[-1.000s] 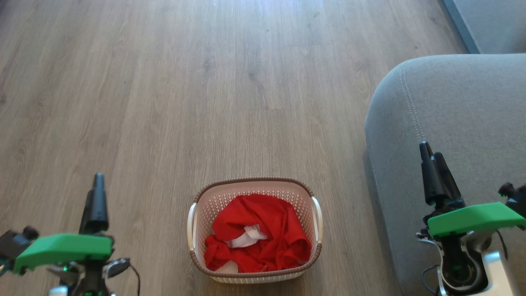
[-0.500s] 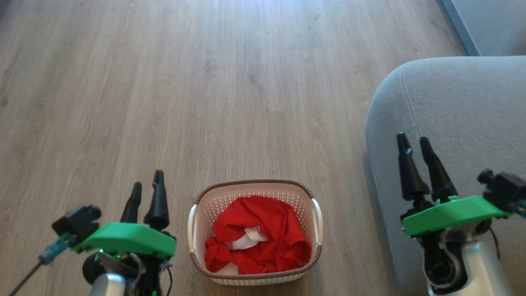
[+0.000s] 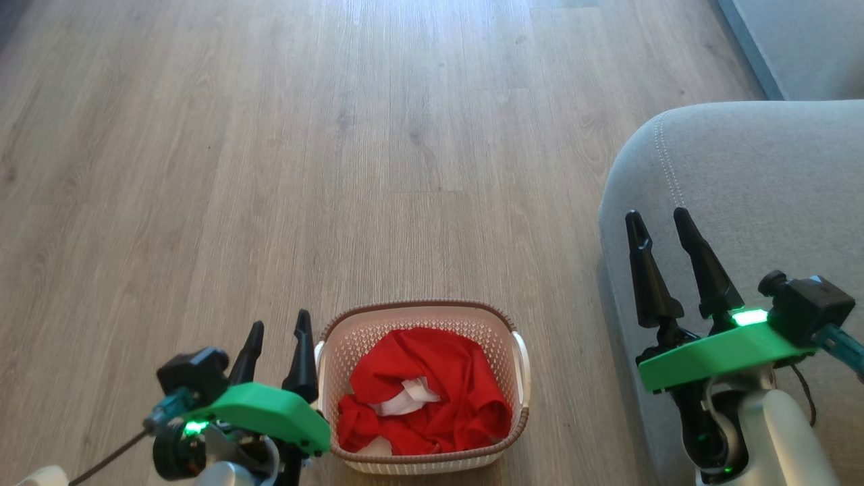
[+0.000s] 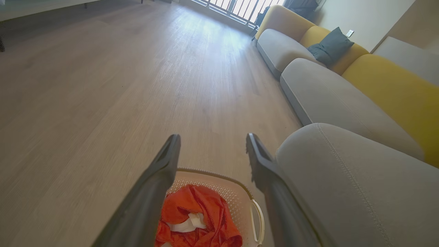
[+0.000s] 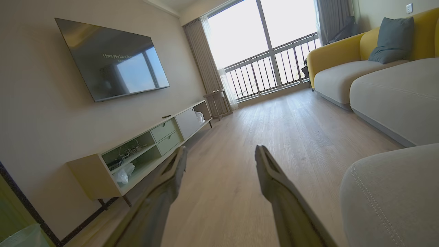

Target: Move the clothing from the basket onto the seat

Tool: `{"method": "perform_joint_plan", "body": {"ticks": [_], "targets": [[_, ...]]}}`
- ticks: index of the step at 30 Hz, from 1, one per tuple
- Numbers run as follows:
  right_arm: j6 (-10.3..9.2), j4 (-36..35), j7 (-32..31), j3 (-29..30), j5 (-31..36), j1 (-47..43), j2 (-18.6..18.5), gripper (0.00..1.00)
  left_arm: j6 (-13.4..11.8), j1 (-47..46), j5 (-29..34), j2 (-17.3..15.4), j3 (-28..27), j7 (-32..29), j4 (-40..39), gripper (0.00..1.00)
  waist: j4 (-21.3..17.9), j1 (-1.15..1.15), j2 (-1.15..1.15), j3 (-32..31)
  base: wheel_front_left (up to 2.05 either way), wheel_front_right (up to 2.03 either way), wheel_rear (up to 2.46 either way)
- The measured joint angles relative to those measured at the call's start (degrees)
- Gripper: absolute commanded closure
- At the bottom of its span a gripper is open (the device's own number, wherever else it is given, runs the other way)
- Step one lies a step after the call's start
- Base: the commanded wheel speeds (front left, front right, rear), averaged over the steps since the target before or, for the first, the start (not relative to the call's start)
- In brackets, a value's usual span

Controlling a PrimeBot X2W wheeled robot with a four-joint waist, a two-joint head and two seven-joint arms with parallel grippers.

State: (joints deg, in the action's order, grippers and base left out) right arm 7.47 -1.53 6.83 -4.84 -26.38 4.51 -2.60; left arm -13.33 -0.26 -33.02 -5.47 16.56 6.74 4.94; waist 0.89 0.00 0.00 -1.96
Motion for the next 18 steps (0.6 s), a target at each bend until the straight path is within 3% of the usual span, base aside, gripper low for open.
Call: {"method": "perform_joint_plan", "body": {"ticks": [5, 9, 18], "targets": [[0.0, 0.03, 0.79, -0.35, 2.13, -0.02, 0.07, 0.0, -4.38, -1.29, 4.2, -0.68, 1.29, 0.98, -1.31, 0.0, 0.04, 0.0, 0.0, -0.03, 0.0, 0.0, 0.0], [0.0, -0.47, 1.25, 1.98, 1.01, -0.13, 0.25, 0.0, -5.11, -1.85, 5.36, -1.48, 2.74, 1.52, -4.34, 0.0, -0.06, 0.0, 0.0, -0.05, 0.0, 0.0, 0.0], [0.02, -1.37, 2.9, 1.27, 6.98, -0.12, 0.25, 0.0, -7.45, -1.92, 10.67, -1.37, 1.55, 3.0, -9.62, 0.0, -0.27, 0.0, 0.0, -0.15, 0.0, 0.0, 0.0]]}}
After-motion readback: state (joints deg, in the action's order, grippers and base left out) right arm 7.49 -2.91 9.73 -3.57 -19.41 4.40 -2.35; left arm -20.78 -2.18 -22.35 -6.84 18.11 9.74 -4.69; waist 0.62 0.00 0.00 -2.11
